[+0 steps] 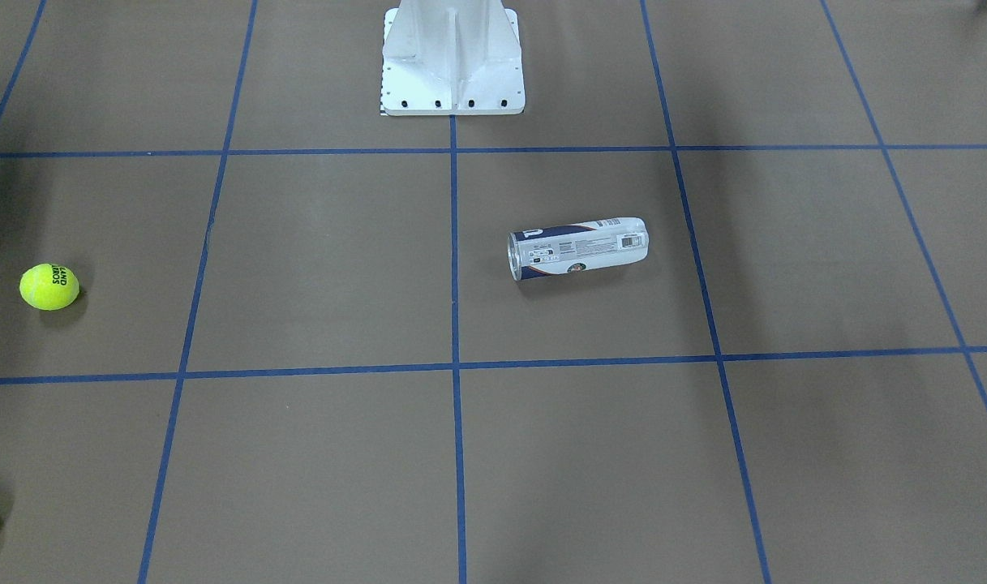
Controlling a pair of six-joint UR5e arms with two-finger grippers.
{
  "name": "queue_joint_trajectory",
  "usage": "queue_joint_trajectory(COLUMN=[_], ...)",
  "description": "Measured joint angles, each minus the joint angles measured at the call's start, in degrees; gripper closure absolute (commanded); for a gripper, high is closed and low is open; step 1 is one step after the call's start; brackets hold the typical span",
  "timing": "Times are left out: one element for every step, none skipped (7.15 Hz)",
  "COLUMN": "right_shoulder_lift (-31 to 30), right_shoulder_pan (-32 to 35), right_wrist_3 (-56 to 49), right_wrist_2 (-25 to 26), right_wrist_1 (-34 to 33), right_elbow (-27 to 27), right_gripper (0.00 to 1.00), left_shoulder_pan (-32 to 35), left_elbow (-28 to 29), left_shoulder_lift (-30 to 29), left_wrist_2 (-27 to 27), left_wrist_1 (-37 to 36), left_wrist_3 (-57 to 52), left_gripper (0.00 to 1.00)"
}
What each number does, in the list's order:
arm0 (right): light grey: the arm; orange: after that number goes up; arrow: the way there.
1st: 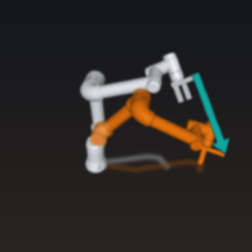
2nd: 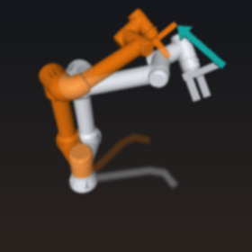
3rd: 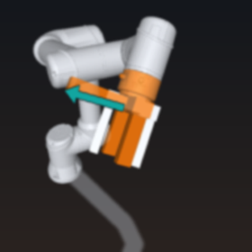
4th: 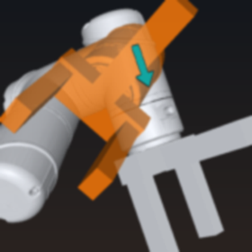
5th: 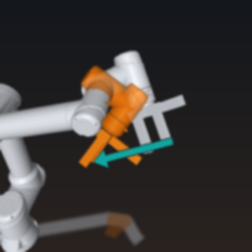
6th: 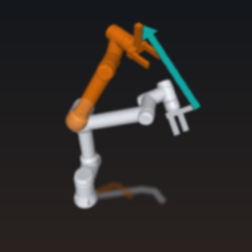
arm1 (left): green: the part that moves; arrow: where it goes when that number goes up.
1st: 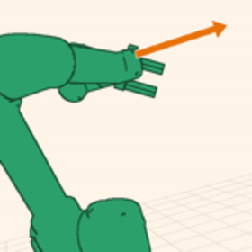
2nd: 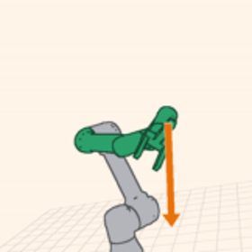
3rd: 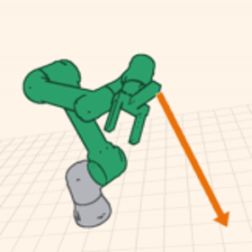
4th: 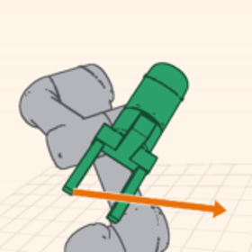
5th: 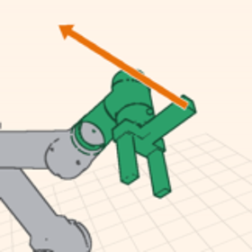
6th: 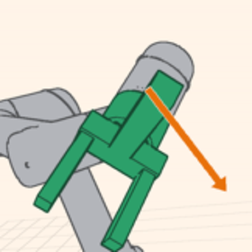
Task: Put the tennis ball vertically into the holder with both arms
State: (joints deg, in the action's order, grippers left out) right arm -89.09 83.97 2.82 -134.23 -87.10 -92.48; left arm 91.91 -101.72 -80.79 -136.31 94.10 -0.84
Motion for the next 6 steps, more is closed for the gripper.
queue_joint_trajectory(right_shoulder_lift=[0.01, -0.05, -0.14, -0.18, -0.2, -0.21], right_shoulder_pan=[-0.12, -0.17, -0.19, -0.21, -0.21, -0.24], right_wrist_3=[0.01, 0.05, 0.09, 0.13, 0.15, 0.16], right_wrist_2=[0.01, -0.02, -0.09, -0.13, -0.14, -0.15], right_wrist_1=[0.0, 0.0, 0.0, 0.0, 0.0, 0.0], right_elbow=[0.0, 0.0, 0.02, 0.02, 0.02, 0.04], right_gripper=[0.01, 0.01, 0.01, 0.01, 0.01, 0.01], left_shoulder_pan=[-0.87, -3.61, -7.53, -11.32, -15.19, -19.38], left_elbow=[-0.05, -0.2, -0.41, -0.57, -0.63, -0.65], left_shoulder_lift=[-0.3, -1.02, -1.81, -2.91, -4.69, -7.3], left_wrist_2=[-1.05, -1.6, -1.78, -1.73, -1.52, -1.03], left_wrist_1=[1.44, 5.24, 9.87, 14.53, 19.52, 23.07], left_wrist_3=[-0.01, -0.02, -0.01, -0.17, -0.15, -0.16], left_gripper=[0.02, 0.19, 0.07, 0.04, 0.03, 0.05])
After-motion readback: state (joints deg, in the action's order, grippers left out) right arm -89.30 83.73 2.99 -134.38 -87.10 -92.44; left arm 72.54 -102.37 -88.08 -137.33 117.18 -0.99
